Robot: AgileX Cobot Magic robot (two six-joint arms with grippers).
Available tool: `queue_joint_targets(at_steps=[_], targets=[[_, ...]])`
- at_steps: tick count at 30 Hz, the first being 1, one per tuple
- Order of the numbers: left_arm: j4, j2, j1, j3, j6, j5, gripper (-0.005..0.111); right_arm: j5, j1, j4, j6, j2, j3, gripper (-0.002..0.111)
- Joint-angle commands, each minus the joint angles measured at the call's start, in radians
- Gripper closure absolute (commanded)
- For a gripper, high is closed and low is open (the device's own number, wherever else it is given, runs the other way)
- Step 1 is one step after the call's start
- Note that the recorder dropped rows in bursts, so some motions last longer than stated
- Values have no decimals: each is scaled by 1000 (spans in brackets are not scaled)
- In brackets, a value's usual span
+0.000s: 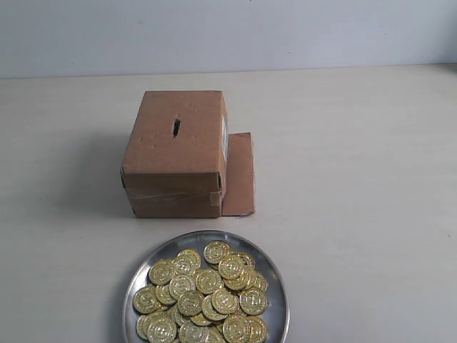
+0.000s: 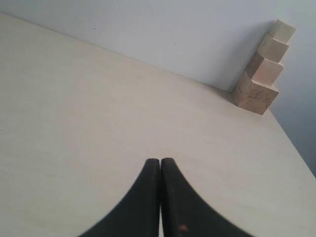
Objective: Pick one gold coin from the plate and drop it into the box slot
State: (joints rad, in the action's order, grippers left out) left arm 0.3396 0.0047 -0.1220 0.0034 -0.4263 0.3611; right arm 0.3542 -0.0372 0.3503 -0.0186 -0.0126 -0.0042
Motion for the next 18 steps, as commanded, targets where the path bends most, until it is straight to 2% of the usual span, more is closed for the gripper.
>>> queue_joint_targets(at_steps=[1, 5, 9, 14, 18], targets=[[-6, -5, -7, -3, 4, 0, 107, 3, -4, -8, -5, -7, 4, 108], [-29, -5, -7, -3, 4, 9, 107, -2, -4, -11, -5, 13, 4, 108], [-229, -5, -3, -3, 4, 10, 107, -5, -6, -84, -5, 13, 4, 108], [-294, -5, -3, -3, 4, 10, 107, -5, -6, -215, -5, 13, 4, 108], [-409, -5, -3, -3, 4, 10, 107, -5, -6, -221, -4, 13, 4, 108]])
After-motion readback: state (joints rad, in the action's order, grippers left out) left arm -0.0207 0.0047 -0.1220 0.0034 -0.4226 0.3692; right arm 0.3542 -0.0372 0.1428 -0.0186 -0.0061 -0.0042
